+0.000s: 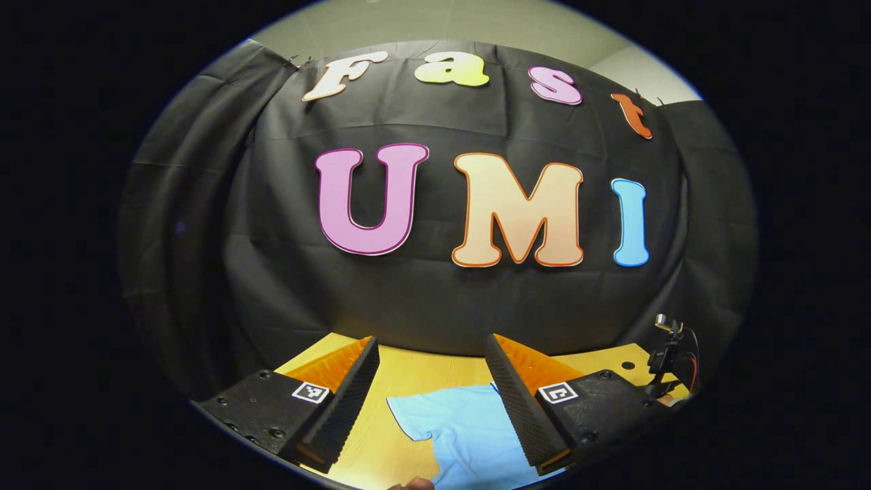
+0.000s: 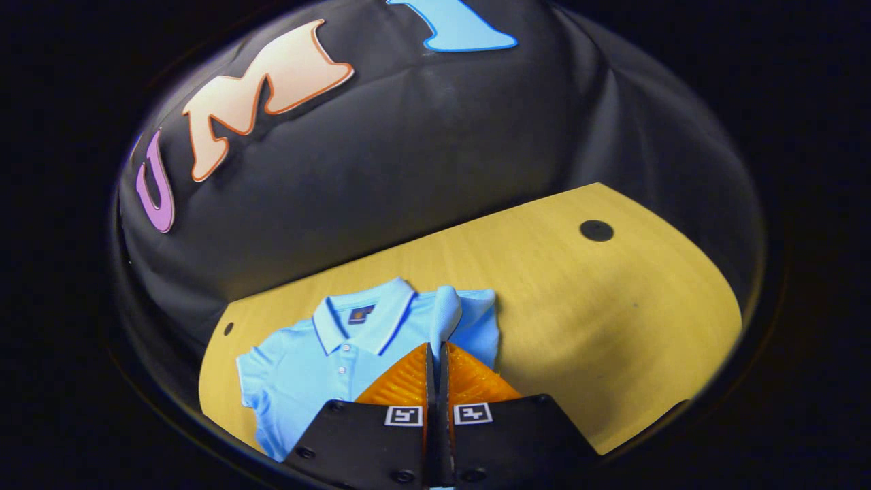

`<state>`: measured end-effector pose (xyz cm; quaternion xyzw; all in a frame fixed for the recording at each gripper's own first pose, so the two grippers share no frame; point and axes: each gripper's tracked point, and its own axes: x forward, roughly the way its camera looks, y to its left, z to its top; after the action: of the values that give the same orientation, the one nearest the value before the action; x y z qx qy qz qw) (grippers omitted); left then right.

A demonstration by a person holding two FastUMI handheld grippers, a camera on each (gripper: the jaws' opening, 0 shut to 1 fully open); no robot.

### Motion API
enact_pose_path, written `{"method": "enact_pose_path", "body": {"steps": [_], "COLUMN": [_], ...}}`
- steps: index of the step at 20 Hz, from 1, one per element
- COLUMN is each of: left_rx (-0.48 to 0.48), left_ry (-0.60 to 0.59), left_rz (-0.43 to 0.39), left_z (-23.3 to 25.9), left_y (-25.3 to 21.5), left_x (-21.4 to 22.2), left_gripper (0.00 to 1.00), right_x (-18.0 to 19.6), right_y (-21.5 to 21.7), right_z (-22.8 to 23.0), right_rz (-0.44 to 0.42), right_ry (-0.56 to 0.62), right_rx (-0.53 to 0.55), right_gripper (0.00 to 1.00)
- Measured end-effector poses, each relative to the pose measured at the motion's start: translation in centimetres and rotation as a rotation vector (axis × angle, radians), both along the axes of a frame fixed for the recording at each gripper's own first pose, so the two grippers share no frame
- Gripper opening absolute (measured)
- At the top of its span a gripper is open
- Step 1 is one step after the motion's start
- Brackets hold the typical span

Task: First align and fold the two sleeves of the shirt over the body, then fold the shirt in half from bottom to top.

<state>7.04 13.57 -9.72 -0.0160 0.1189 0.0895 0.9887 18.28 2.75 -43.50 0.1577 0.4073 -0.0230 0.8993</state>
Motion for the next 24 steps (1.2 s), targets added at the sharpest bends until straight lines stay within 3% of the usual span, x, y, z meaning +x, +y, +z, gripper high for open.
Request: {"method": "enact_pose_path", "body": {"steps": [7,8,12,18,24], "left_rx": [-0.017,-0.025,-0.041,-0.045,-0.103], "left_ry": [0.050,0.061,0.093,0.166,0.281], "left_rz": [0.030,0.035,0.056,0.062,0.065], "left_z": [-1.9,-2.3,-4.5,-9.4,-16.9], "left_y": [2.3,2.6,3.8,4.5,4.5], "left_x": [-0.3,-0.3,0.6,2.9,5.8], "left_gripper": [0.95,0.95,0.96,0.95,0.95], "right_x": [-1.4,-1.8,-1.7,-3.2,-7.0], "right_y": [3.0,3.0,2.8,1.0,-3.1], "right_z": [-3.4,-3.8,-1.4,5.0,8.8], "right_rz": [0.027,0.025,0.081,0.148,0.138], "right_ry": [0.087,0.108,0.042,-0.080,-0.108], "right_rx": [0.023,0.026,-0.009,-0.086,-0.149], "right_gripper": [0.03,0.08,0.96,0.97,0.97]}}
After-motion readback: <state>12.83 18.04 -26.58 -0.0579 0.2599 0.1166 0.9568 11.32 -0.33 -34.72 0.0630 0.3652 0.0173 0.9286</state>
